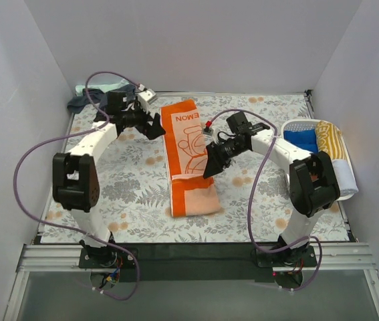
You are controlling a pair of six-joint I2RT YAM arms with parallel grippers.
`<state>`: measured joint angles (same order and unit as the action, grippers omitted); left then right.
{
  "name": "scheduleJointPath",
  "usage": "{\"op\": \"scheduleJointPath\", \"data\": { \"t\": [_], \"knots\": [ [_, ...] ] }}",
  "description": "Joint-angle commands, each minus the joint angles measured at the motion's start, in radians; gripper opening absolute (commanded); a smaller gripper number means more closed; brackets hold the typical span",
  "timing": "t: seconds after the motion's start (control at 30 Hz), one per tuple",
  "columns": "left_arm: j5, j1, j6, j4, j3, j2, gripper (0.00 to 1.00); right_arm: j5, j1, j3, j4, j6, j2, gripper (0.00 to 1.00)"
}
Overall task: Roll the towels
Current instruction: Fold the towel, then roll the towel
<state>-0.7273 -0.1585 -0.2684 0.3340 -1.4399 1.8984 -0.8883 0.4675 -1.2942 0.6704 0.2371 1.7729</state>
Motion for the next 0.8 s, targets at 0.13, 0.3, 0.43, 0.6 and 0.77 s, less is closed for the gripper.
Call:
{"op": "scheduleJointPath", "data": {
  "t": [0.13, 0.3, 0.43, 0.6, 0.77],
  "knots": [
    [-0.091, -0.025, 0.263, -0.003, 0.421, -0.574, 0.79, -0.147, 0.034, 0.067, -0.198, -0.151, 0.121, 0.38],
    [0.213, -0.342, 0.636, 0.077, 0.740, -0.864, 0.72, 0.050, 0.017, 0.066, -0.334, -0.229, 0.238, 0.36],
    [0.377, -0.579, 0.638, 0.034, 0.840, -0.934, 0.73, 0.071, 0.016, 0.061, -0.327, -0.262, 0.270, 0.35],
    [0.604, -0.899, 0.572, -0.051, 0.857, -0.795, 0.73, 0.084, 0.016, 0.053, -0.310, -0.268, 0.250, 0.40],
    [0.706, -0.958, 0.505, -0.114, 0.806, -0.609, 0.63, 0.091, 0.014, 0.013, -0.229, -0.242, 0.186, 0.47]
  ]
}}
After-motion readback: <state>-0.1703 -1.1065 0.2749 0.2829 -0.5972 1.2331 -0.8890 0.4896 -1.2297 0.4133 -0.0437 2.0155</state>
